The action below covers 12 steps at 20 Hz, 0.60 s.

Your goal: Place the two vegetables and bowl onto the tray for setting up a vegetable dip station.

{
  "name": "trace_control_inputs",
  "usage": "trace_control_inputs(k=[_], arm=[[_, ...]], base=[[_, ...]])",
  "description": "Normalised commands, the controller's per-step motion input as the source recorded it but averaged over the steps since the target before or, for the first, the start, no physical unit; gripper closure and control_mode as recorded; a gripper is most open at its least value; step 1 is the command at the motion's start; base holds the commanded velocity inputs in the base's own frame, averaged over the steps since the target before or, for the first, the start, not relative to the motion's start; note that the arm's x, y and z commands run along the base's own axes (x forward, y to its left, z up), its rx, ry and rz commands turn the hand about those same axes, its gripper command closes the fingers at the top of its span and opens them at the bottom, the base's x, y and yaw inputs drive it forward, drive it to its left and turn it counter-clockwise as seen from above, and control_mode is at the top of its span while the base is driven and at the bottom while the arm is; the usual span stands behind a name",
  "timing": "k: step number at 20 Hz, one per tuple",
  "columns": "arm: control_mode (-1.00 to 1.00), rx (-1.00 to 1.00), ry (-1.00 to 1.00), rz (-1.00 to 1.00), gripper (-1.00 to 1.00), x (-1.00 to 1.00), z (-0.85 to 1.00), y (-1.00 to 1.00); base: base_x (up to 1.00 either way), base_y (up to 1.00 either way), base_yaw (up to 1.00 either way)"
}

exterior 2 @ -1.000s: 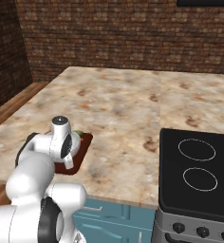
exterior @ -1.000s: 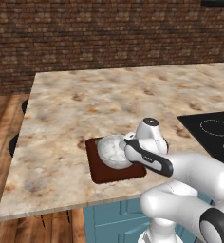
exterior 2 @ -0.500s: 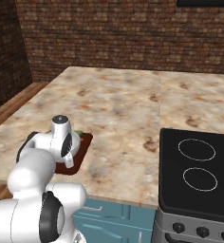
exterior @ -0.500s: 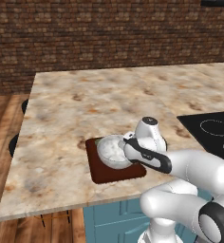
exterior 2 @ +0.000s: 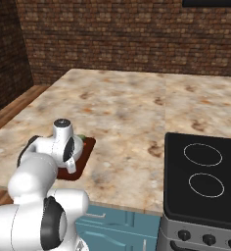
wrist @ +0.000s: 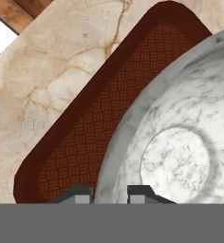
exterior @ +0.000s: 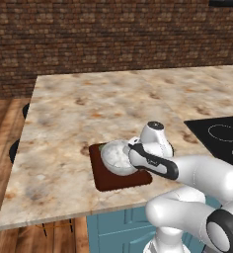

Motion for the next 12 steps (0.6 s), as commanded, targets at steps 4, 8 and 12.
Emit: trace_control_inputs(k=[4,8,12], arm=[[-1.00,0.00,0.00,0.00,-1.00,0.00,0.01,0.00],[-1.00,0.00,0.00,0.00,-1.00,0.00,0.21,-0.01],[-1.00,0.00,0.00,0.00,-1.00,-0.01,0.41,-0.13]], base=[[0.00,0.00,0.00],[0.00,0.00,0.00],[0.00,0.00,0.00]])
